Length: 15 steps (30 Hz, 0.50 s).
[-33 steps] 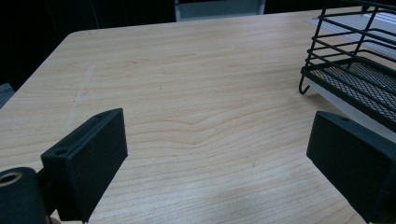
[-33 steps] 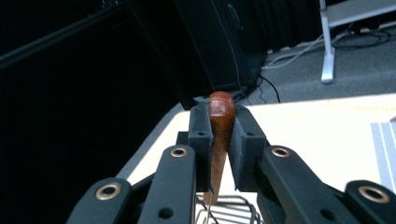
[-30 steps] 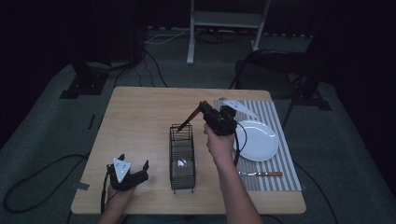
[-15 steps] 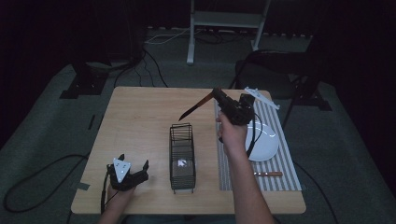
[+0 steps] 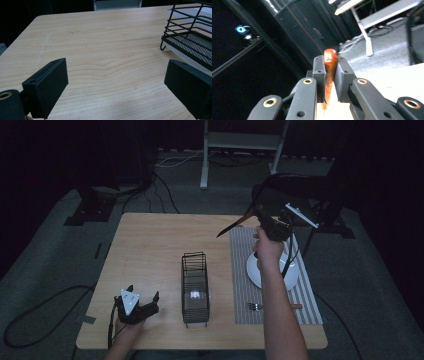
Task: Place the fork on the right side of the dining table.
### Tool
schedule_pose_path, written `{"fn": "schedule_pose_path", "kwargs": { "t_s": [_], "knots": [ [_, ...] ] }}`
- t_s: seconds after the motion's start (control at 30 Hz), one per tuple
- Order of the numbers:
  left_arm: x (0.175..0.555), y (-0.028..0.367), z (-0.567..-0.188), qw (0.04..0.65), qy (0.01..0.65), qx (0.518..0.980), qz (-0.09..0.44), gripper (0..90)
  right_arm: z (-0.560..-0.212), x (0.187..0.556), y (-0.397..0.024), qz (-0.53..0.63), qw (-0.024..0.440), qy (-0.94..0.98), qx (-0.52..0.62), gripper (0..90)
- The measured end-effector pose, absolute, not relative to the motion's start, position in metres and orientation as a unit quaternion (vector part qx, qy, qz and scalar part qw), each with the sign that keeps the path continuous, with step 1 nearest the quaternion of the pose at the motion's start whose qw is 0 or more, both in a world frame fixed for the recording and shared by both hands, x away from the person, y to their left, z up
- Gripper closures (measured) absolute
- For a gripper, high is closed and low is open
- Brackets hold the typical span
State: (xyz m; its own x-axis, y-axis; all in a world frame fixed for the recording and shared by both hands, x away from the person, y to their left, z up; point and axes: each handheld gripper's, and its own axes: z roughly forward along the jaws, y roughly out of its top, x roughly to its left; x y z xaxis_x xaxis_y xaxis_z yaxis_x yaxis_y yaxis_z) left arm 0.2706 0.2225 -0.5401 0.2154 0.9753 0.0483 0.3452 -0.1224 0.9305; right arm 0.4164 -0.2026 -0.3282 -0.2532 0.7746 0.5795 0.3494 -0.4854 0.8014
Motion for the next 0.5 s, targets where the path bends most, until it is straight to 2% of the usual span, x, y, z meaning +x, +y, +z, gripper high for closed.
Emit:
{"fn": "schedule_pose_path", "kwargs": {
  "t_s": [0.5],
  "knots": [
    [0.27, 0.222, -0.54, 0.425, 0.503, 0.655, 0.371, 5.0, -0.377, 0.474, -0.257, 0.552, 0.182, 0.427, 0.692, 80.4]
  ]
}}
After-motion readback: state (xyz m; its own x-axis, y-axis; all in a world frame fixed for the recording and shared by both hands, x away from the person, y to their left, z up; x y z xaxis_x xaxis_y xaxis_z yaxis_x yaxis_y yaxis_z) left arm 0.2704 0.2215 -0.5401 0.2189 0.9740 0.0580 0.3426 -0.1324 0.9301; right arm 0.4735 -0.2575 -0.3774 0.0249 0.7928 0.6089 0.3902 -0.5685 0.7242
